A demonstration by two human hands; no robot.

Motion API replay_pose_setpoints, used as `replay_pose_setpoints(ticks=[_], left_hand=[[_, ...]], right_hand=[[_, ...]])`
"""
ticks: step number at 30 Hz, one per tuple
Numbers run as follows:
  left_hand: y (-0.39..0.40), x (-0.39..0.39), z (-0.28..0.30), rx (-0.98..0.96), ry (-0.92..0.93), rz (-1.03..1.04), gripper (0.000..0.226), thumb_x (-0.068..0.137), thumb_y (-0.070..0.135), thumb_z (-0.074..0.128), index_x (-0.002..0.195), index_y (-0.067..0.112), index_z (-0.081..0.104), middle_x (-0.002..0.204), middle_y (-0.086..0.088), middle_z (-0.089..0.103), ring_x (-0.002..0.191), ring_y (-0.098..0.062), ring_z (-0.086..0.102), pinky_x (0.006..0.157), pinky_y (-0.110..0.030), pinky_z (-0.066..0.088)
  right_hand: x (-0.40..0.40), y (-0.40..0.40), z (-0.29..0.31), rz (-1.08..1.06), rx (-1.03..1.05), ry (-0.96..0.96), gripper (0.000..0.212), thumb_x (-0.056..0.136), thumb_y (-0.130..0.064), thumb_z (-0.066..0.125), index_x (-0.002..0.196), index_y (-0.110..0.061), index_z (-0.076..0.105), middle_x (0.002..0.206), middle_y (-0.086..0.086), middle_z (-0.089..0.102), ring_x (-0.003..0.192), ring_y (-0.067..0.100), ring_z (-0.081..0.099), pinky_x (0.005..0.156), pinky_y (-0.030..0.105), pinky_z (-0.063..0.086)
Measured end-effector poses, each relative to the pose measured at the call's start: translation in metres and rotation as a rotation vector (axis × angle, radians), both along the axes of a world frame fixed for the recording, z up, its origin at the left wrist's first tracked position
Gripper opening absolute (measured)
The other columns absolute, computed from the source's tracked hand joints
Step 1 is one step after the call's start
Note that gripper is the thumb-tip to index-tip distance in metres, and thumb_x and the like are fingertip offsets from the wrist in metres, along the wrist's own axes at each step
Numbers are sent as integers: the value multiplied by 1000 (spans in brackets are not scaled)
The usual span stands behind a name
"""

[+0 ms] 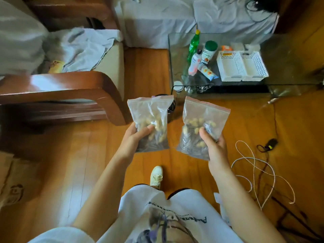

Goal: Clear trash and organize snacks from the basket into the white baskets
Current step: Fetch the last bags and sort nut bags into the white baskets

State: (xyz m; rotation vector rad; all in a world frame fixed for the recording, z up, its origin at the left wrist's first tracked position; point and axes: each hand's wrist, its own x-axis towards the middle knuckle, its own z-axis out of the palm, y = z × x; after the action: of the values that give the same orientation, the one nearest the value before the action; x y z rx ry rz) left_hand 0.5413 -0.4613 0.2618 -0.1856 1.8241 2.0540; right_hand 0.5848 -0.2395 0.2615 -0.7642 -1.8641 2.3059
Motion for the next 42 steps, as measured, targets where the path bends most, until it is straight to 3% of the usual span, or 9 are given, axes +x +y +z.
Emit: replay_pose_setpoints(ticks=[4, 8, 14, 17, 22, 26, 31, 37, 42], left_hand=[[28, -69, 10, 24, 21, -107, 20, 74, 35, 68, 93, 31, 65, 88, 6, 74, 80, -11, 71, 65, -17, 52], [65, -118, 12, 40, 25, -237, 13, 80, 29, 62, 90, 35, 67, 89, 7, 73, 82, -11, 70, 67, -18, 53], [130, -170, 2, 50, -10, -374, 15, 79, 28, 63, 91, 35, 69, 91, 4, 73, 86, -16, 70, 73, -23, 55], [170, -197, -3, 54, -33, -369, 33, 73, 33, 67, 104, 22, 64, 95, 1, 73, 91, -20, 69, 80, -30, 54], [259, -243, -1, 58, -40, -381, 30, 76, 27, 63, 103, 13, 60, 77, 2, 71, 59, -11, 68, 51, -18, 51], [335, -275, 10, 73, -23, -377, 24, 78, 24, 63, 102, 23, 68, 102, -9, 73, 94, -26, 69, 80, -33, 56], [415, -308, 16, 60, 20, -399, 26, 77, 27, 64, 102, 20, 67, 100, -9, 72, 92, -25, 69, 76, -28, 56], [482, -352, 15, 43, 19, -411, 20, 69, 36, 68, 88, 36, 69, 90, 2, 74, 83, -15, 71, 67, -18, 54], [522, -396, -1, 56, 1, -383, 24, 68, 39, 69, 92, 35, 69, 93, 1, 75, 86, -18, 71, 72, -24, 54]], right_hand=[[-42, 20, 8, -78, -10, 20, 24, 63, -39, 71, 86, -45, 67, 89, -25, 71, 86, -2, 67, 67, 16, 54], [-69, 46, 6, -185, -36, 40, 25, 65, -35, 70, 87, -47, 68, 91, -22, 72, 87, 0, 68, 66, 16, 54], [-102, 102, -4, -328, -35, 21, 26, 65, -34, 71, 89, -43, 69, 93, -19, 73, 91, 2, 68, 73, 21, 54], [-124, 141, -6, -345, -17, 33, 25, 65, -36, 70, 87, -48, 69, 91, -21, 72, 88, 0, 68, 68, 15, 54], [-173, 227, -3, -353, -6, 62, 26, 66, -33, 71, 91, -38, 70, 92, -16, 73, 88, 3, 69, 66, 16, 54], [-206, 302, 4, -345, -2, 81, 30, 63, -35, 72, 93, -36, 68, 93, -15, 73, 91, 7, 69, 72, 21, 56], [-241, 381, 4, -364, 12, 89, 32, 70, -29, 71, 101, -30, 65, 93, -12, 74, 93, 10, 69, 72, 22, 56], [-286, 449, -8, -375, -7, 41, 39, 67, -35, 72, 105, -31, 63, 94, -16, 73, 91, 7, 68, 65, 16, 55], [-325, 488, -13, -357, -5, 35, 32, 70, -30, 70, 102, -32, 63, 93, -14, 72, 90, 5, 68, 66, 16, 55]])
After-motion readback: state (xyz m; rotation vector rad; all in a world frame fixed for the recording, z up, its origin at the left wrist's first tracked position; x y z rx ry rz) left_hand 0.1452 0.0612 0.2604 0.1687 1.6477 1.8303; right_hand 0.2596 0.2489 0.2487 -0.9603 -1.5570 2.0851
